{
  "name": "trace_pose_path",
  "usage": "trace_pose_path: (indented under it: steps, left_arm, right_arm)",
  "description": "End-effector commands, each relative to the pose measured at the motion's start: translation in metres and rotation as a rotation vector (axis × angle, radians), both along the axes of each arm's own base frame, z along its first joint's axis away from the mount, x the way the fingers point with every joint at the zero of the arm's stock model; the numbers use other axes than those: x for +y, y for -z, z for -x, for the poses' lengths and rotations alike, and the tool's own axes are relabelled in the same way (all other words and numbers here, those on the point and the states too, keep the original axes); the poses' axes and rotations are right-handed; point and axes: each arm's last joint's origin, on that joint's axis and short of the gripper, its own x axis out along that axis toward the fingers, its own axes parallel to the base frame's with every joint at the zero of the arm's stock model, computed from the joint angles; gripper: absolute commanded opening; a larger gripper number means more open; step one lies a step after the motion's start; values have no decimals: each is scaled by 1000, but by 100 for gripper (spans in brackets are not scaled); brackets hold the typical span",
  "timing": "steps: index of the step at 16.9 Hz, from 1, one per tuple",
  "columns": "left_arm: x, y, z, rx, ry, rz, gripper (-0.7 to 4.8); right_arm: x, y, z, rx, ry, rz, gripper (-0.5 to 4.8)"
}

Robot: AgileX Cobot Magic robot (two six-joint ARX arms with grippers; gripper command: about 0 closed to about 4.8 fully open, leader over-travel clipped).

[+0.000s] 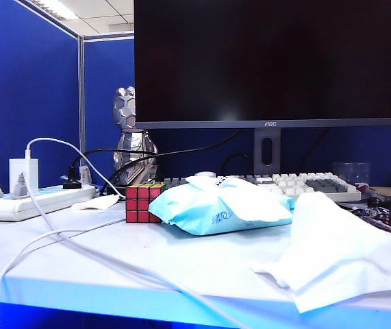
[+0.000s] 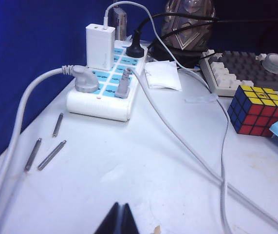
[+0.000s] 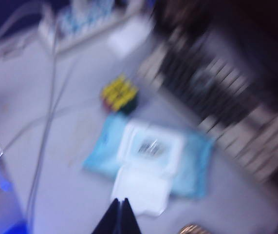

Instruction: Pull out a wet wipe from the sky blue wet wipes packet and place it on the table.

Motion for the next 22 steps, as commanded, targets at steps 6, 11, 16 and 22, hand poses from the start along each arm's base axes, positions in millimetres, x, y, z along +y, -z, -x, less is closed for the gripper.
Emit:
trace_pose_path:
  steps: [6,11,16,22]
  left_arm:
    - [0,1,0,5,-1,2,-1]
    - [0,1,0,5,-1,2,-1]
    - [0,1,0,5,-1,2,-1]
    - [0,1,0,5,-1,2,-1]
  right_arm:
    - [-72,-109,189,-632,131,-196,-1]
    - [-124,-91,332,-924,138,-323,-1]
    - [-123,-27,322,-894,249,-267,-1]
    - [-87,87,220,-903,324,-349,-1]
